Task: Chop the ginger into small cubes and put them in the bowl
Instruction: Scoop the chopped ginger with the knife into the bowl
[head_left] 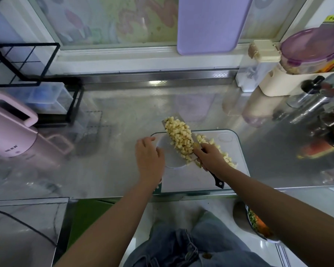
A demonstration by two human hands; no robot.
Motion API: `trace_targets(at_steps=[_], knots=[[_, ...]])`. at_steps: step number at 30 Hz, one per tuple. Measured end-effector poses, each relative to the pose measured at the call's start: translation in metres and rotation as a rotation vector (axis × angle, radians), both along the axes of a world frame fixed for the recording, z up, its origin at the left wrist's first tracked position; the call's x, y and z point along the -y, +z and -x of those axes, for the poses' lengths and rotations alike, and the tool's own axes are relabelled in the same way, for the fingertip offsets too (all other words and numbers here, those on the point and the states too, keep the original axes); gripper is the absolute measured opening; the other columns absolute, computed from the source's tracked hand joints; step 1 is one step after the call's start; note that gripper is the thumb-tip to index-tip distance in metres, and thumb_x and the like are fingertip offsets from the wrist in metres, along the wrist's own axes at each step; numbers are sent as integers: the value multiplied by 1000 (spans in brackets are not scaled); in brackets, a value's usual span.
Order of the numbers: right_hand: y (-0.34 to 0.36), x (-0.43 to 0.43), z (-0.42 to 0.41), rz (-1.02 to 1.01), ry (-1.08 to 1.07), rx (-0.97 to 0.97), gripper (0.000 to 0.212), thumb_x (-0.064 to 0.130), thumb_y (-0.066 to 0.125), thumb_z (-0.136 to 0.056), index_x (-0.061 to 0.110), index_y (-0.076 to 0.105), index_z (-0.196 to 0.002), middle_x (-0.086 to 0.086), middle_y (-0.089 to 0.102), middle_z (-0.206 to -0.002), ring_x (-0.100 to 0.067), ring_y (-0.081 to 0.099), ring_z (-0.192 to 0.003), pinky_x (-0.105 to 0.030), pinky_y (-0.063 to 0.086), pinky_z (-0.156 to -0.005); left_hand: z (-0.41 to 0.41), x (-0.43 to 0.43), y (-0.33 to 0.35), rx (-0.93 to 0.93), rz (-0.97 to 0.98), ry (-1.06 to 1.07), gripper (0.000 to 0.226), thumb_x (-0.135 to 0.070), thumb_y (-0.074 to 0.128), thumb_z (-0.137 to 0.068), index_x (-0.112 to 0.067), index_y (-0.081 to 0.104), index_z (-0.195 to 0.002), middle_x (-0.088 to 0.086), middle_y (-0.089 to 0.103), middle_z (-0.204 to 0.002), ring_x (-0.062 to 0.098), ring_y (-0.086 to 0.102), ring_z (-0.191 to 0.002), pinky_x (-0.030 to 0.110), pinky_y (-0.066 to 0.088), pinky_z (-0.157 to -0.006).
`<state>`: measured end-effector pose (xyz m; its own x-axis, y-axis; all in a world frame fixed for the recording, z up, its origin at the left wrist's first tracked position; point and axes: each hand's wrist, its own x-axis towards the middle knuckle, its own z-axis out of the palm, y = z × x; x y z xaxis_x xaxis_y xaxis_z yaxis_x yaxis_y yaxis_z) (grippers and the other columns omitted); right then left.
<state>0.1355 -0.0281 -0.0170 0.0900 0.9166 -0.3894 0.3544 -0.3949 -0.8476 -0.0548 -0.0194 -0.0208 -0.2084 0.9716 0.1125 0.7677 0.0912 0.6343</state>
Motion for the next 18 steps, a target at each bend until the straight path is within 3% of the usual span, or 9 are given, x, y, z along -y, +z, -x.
trace_targets(at_steps=[4, 7, 9, 12, 15, 18], knots=[[-4, -2, 11, -44, -31, 81, 25, 25, 52, -96, 12, 56, -75, 0, 50, -50, -8, 42, -33, -20, 33, -36, -6, -10, 15, -131, -252, -462, 20, -2, 57, -82, -8, 60, -101, 11, 53, -105, 24, 51, -98, 37, 49, -83], [-4, -5, 14, -45, -55, 86, 27, 26, 50, -97, 5, 59, -83, -4, 53, -55, -6, 43, -33, -20, 33, -35, -18, -20, 22, -304, -232, -676, 34, -14, 52, -88, -15, 60, -122, 10, 52, -128, 28, 47, -119, 42, 44, -98], [-3, -7, 15, -45, -69, 87, 29, 28, 48, -98, 5, 59, -84, -5, 55, -57, -6, 44, -35, -20, 34, -35, -22, -24, 26, -423, -183, -780, 48, -28, 33, -92, -20, 53, -134, 7, 44, -144, 27, 37, -134, 40, 36, -105], [-3, -9, 13, -50, -89, 84, 29, 29, 46, -99, 11, 58, -79, -2, 54, -57, -3, 45, -36, -19, 35, -35, -22, -27, 26, -443, -121, -848, 59, -36, 19, -88, -18, 60, -127, 7, 46, -143, 27, 36, -136, 40, 36, -105], [-3, -9, 11, -50, -64, 137, 30, 33, 48, -99, 12, 60, -81, -3, 57, -60, -6, 50, -43, -21, 39, -41, -18, -26, 17, -431, -146, -841, 40, -29, 37, -91, -14, 67, -112, 9, 55, -131, 29, 47, -126, 42, 42, -101], [-4, -10, 9, -57, -51, 188, 30, 29, 49, -97, 4, 62, -89, -18, 62, -75, -22, 54, -61, -39, 48, -58, -10, -24, 6, -468, -147, -821, 25, -18, 63, -87, -12, 67, -111, 11, 58, -125, 30, 51, -120, 43, 43, -104]])
